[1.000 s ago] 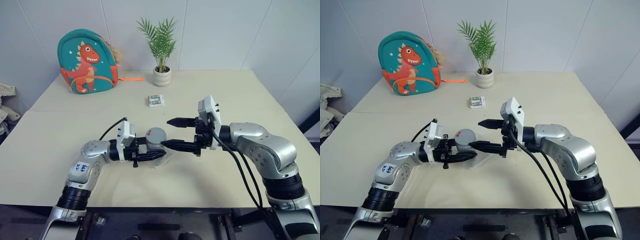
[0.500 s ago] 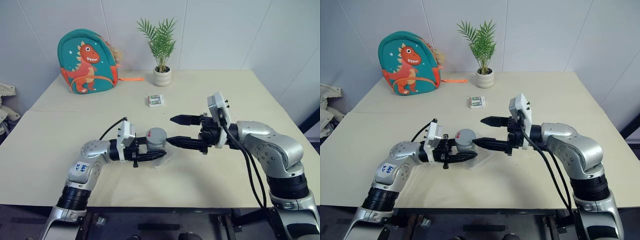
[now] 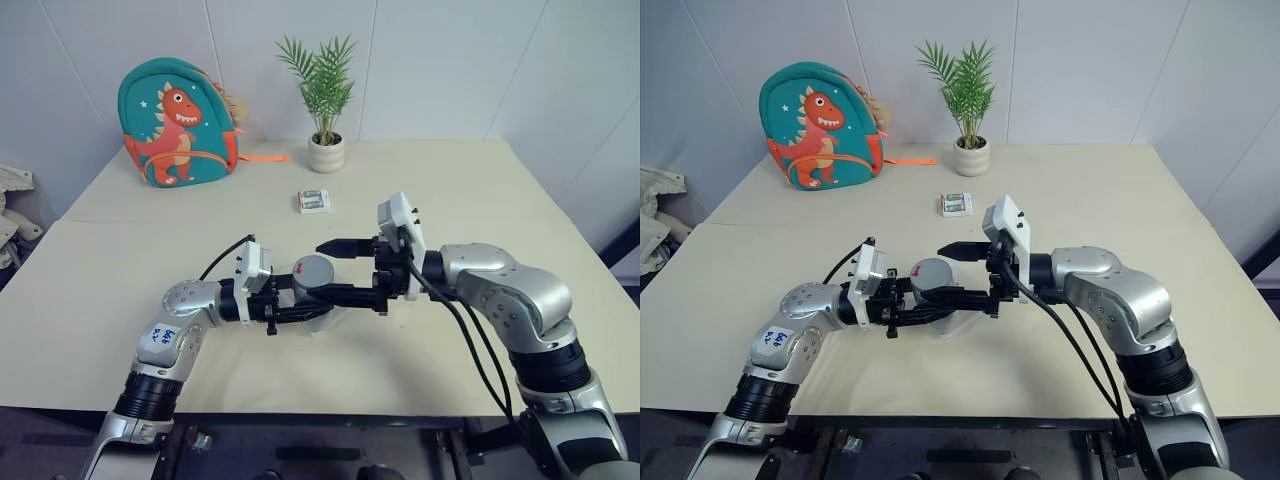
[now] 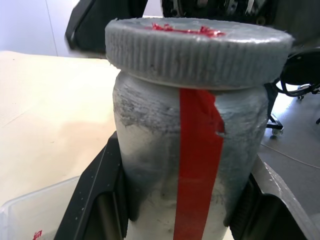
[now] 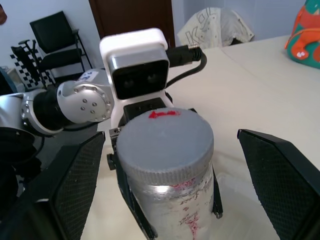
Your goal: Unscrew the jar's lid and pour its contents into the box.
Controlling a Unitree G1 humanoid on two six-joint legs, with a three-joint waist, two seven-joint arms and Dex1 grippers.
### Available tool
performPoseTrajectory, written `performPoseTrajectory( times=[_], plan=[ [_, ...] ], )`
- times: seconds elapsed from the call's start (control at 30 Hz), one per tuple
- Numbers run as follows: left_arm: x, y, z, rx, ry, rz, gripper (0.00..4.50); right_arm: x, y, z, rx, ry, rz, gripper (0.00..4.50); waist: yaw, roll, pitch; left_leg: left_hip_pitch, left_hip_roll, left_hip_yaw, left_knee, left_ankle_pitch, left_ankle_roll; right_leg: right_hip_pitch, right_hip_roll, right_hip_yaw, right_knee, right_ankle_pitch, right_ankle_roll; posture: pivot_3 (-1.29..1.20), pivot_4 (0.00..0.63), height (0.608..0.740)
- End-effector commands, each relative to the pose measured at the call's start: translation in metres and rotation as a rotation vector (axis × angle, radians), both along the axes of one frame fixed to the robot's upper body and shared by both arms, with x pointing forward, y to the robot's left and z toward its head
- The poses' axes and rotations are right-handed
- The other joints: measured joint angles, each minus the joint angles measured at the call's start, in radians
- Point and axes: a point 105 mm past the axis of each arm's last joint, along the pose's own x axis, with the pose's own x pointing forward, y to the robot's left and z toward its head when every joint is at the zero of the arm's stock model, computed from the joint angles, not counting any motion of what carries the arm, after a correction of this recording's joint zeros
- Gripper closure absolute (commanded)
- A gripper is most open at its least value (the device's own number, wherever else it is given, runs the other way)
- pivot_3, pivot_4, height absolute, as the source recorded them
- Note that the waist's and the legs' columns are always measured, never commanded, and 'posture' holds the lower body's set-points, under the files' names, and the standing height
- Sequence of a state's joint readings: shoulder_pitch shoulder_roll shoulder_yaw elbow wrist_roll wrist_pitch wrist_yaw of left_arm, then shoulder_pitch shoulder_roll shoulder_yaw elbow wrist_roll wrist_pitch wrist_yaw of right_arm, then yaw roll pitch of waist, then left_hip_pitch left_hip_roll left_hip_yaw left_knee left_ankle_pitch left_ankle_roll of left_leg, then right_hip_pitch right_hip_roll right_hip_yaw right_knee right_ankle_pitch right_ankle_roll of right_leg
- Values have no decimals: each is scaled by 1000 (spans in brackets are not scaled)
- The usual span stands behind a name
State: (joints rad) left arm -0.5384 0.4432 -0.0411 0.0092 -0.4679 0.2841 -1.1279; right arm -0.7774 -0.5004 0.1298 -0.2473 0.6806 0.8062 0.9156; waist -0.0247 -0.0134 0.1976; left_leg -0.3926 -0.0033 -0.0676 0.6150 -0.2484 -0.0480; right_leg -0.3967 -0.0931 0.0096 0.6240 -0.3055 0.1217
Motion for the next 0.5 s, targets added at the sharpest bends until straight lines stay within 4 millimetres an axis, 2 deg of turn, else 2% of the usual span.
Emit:
performPoseTrajectory(
  times=[0.03,0.37,0.47,0.5],
  plan=[
    [-6,-3,9,-15,-36,-29,2530,-4,5,13,23,-63,23,29,0,0,0,0,0,0,0,0,0,0,0,0,0,0,0,0,150,740],
    [-6,-5,8,-17,-34,-32,2530,-3,8,14,41,-61,28,29,-2,0,0,0,0,0,0,0,0,0,0,0,1,0,0,0,150,740],
    [-6,-5,8,-17,-34,-32,2530,-4,9,14,47,-58,39,587,-2,0,0,0,0,0,0,0,0,0,0,0,0,0,0,0,150,740],
    [-6,-5,9,-17,-34,-31,2530,-5,10,14,49,-58,44,909,-2,0,0,0,0,0,0,0,0,0,0,0,0,0,0,0,150,740]
  ],
)
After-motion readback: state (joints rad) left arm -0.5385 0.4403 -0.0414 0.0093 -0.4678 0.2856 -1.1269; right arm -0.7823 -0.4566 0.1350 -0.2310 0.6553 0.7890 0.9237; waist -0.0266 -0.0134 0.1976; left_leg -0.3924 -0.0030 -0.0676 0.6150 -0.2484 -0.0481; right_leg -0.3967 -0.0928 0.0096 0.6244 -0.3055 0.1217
